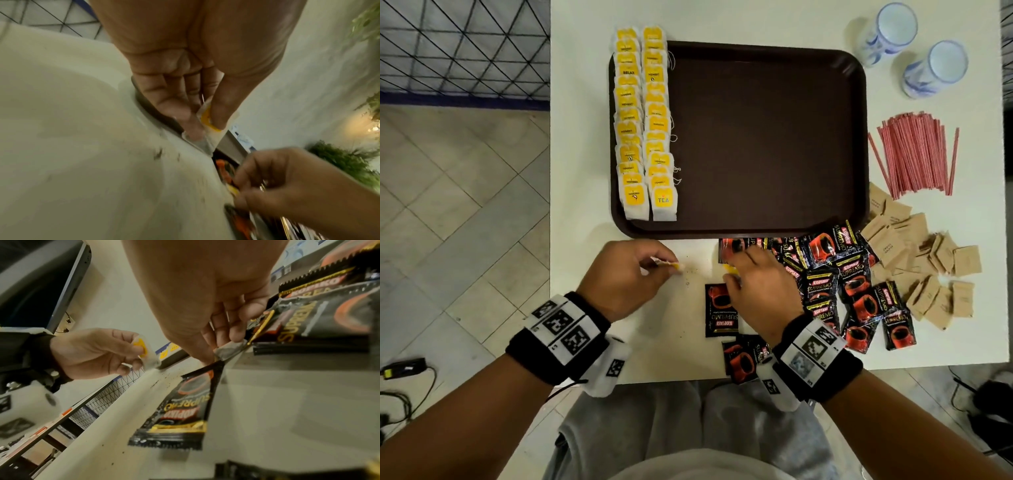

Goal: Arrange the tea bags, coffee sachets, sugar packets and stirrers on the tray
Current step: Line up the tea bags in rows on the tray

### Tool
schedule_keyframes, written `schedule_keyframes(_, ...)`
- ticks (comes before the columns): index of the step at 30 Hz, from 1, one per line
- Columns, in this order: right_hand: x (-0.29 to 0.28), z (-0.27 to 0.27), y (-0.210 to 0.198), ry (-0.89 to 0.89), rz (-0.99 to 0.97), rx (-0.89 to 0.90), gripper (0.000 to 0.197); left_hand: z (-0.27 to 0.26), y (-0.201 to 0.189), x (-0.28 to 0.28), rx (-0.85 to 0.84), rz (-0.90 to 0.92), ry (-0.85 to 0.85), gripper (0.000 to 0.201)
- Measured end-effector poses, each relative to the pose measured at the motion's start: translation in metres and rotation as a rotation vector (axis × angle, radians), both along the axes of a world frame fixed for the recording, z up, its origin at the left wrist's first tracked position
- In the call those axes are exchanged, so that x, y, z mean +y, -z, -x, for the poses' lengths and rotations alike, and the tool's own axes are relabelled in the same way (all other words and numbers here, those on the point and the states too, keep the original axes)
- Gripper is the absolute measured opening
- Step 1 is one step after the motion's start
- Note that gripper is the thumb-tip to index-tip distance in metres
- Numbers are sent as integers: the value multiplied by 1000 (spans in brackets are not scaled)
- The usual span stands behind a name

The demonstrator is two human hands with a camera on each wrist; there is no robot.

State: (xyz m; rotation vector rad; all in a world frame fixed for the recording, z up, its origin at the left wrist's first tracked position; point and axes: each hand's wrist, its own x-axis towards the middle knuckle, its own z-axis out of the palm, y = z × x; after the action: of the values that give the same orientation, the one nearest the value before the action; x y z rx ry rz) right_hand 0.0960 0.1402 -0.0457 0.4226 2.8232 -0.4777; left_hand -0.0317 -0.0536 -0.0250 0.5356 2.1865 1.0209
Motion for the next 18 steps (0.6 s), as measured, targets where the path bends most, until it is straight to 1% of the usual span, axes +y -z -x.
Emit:
schedule_keyframes(3, 1, -1, 0, -14, 4, 28, 17, 22, -13, -3, 37, -28, -104, 7)
schedule_keyframes(6, 3, -2, -2, -7, 52, 95, 11, 46, -14, -6, 105, 42, -149, 8)
schedule_keyframes(8, 6, -4, -5, -7, 80, 136, 13, 59, -9, -6, 123, 91, -150, 10)
schedule_keyframes(10, 10, -3, -10, 0, 123, 156, 17, 67, -5, -5, 138, 124, -124, 12)
schedule_keyframes(14, 13, -2, -19, 28, 239, 161, 30, 75, 2, -3, 163, 132, -10, 15)
schedule_keyframes(16, 17, 0, -23, 64, 292, 183, 28, 76, 5, -2, 172, 134, 26, 15)
schedule_keyframes(18, 22, 3, -28, 110, 342, 206, 21, 76, 6, 0, 211, 153, 58, 15)
